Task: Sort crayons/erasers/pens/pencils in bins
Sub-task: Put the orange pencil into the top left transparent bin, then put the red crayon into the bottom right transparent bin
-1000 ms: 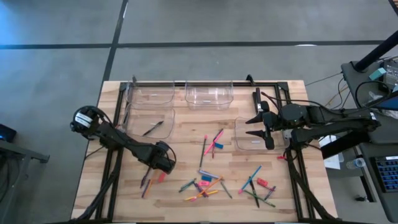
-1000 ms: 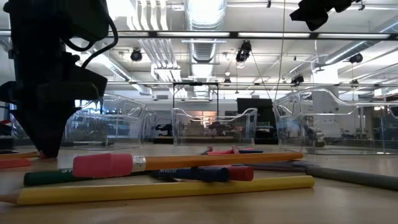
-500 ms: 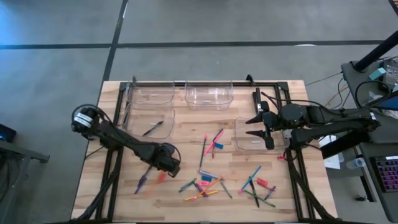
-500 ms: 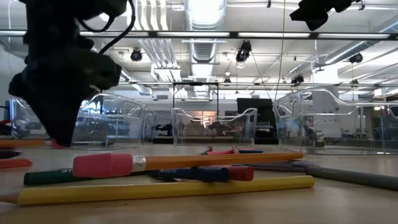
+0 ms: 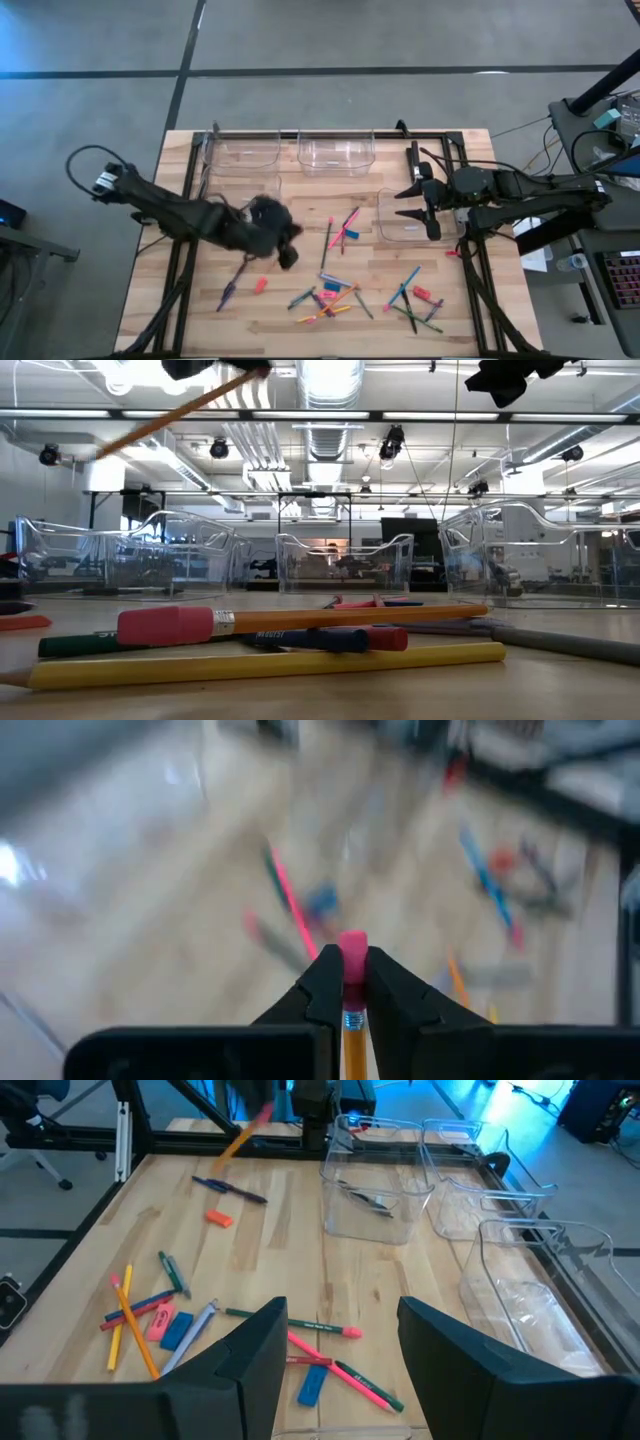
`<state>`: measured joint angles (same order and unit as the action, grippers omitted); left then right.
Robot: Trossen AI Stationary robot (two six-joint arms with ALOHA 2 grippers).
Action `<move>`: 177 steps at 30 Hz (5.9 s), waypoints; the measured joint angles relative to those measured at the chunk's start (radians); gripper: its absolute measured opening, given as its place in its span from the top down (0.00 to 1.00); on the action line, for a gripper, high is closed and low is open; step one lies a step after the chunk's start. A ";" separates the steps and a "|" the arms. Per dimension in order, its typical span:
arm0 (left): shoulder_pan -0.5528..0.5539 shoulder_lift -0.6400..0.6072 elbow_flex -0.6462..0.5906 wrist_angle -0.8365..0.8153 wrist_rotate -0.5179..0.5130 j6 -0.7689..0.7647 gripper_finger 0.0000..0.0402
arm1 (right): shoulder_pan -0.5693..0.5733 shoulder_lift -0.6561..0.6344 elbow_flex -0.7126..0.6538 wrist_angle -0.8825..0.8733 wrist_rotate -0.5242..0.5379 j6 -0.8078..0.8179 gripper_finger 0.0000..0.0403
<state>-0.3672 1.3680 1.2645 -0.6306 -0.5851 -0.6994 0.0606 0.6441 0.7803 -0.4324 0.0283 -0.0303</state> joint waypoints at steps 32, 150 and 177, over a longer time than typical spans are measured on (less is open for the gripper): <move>0.949 0.204 -0.008 -0.059 0.052 1.260 0.80 | 0.000 0.001 0.000 -0.045 0.001 -0.034 0.55; 0.008 -0.046 -0.551 1.520 -0.015 0.940 0.53 | 0.968 0.563 -0.181 -0.033 0.088 1.174 0.55; 0.007 -0.046 -0.550 1.459 -0.011 0.832 0.53 | 0.972 0.693 -0.179 0.008 0.105 1.234 0.67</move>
<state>-0.3607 1.3224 0.7143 0.8281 -0.5964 0.1329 1.0328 1.3373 0.6010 -0.4246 0.1329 1.2034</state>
